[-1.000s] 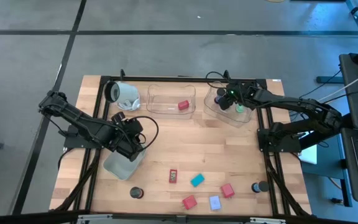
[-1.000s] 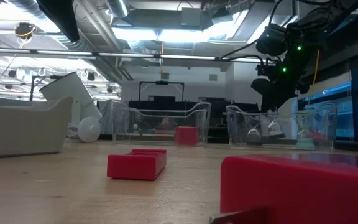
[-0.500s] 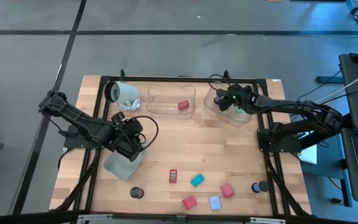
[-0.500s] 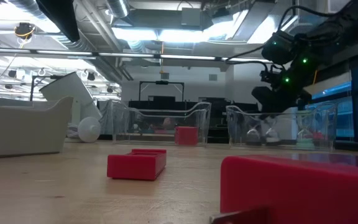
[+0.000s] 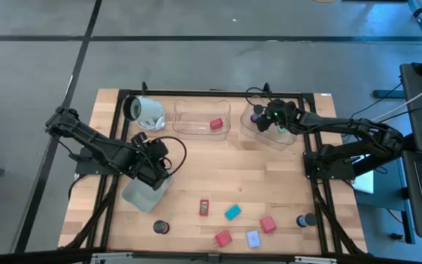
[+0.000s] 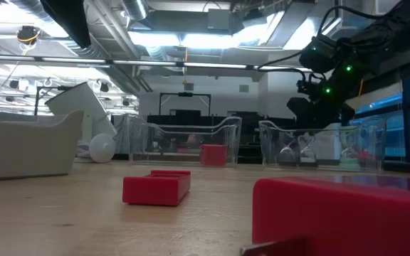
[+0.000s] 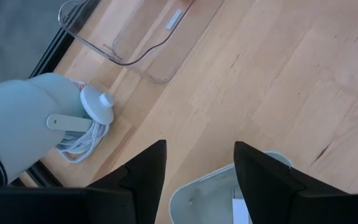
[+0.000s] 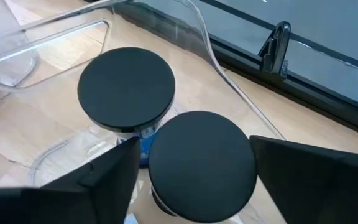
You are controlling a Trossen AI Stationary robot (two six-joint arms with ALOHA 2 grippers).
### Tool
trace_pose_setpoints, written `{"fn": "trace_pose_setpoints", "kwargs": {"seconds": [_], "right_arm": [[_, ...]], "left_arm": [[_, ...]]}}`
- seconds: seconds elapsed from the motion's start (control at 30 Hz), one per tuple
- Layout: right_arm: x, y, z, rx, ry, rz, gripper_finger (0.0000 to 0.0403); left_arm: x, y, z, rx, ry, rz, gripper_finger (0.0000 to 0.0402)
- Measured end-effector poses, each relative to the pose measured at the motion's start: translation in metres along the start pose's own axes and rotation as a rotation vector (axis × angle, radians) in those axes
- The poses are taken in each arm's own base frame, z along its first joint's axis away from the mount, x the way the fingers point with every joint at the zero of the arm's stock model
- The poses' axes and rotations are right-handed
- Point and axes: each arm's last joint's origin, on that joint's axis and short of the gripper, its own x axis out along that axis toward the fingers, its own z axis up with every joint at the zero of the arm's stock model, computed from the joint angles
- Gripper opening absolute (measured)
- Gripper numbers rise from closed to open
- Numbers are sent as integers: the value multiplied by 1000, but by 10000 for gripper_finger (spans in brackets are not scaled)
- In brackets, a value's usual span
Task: Pick & Place Office items
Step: Put the white hourglass into the right transparent bin, then put the right red charger adapter into the left transparent bin
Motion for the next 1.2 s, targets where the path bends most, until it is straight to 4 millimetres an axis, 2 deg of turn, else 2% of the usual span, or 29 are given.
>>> {"fn": "trace_pose_setpoints", "kwargs": {"seconds": [0.23, 0.43, 0.6, 0.7, 0.97, 1.2], "right_arm": [[-9, -1, 5, 15, -31, 56, 342], [-37, -12, 9, 46, -77, 88, 348], [-60, -18, 0, 93, 7, 236, 344], [-74, -16, -7, 98, 27, 281, 333], [-116, 8, -30, 116, 0, 427, 313], [-145, 45, -67, 130, 144, 593, 313]], "left_arm": [[0, 0, 0, 0, 0, 0, 184], [0, 0, 0, 0, -4, 2, 184], [0, 1, 1, 0, -47, 28, 184], [0, 1, 2, -1, -64, 38, 184], [0, -1, 3, -18, -80, 22, 184], [0, -1, 3, -18, -81, 21, 184]]}}
